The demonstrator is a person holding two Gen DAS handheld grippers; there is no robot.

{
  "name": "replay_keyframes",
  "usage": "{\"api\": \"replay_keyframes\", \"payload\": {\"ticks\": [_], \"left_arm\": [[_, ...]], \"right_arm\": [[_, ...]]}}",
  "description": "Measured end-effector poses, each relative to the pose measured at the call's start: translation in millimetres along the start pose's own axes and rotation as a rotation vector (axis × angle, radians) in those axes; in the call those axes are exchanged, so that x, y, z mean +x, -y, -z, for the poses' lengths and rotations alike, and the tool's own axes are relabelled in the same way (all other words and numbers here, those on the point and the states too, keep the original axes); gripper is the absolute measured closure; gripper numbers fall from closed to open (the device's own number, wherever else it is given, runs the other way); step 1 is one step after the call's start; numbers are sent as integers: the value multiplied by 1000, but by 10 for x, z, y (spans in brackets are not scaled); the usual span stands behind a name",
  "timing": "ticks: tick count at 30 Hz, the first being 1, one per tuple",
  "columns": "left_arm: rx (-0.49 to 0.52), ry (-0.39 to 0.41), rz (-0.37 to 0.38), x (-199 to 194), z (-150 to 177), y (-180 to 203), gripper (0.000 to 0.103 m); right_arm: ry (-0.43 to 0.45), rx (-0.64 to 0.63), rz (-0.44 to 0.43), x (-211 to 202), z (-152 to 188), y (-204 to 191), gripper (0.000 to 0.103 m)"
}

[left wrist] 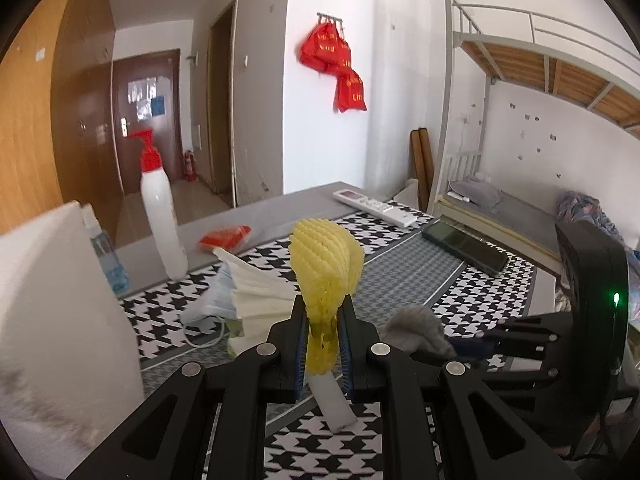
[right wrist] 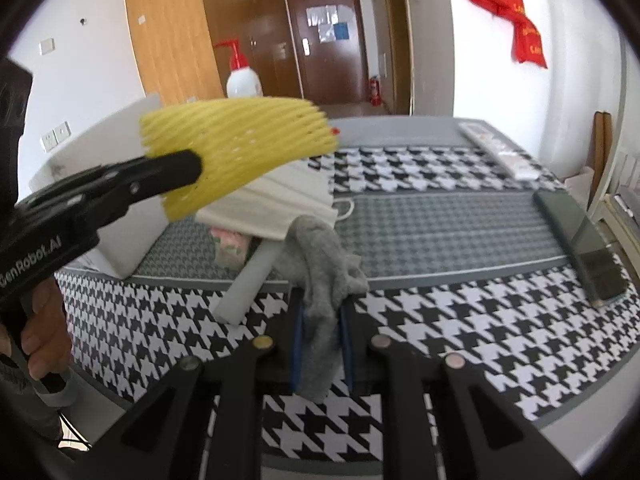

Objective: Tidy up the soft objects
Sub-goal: 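Lift the yellow mesh sleeve with the left tool while the right tool grasps the grey sock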

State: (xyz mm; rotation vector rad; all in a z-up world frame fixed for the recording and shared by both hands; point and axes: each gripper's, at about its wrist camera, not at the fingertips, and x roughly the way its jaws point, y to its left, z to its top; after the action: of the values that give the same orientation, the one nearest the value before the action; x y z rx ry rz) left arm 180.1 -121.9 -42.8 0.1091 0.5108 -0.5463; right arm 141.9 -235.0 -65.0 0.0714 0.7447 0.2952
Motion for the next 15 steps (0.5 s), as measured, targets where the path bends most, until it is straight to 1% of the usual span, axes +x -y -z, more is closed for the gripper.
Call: {"api": "replay_keyframes", "payload": {"ticks": [7,15], "left_arm": [[13,38,-14,-287,18,74,88],[19,64,-38,-469,45,67,88]], "right_arm": [[51,-7,2,-297,-9,-107,83],[90,-31,15,-505,-34,-216,83]]}}
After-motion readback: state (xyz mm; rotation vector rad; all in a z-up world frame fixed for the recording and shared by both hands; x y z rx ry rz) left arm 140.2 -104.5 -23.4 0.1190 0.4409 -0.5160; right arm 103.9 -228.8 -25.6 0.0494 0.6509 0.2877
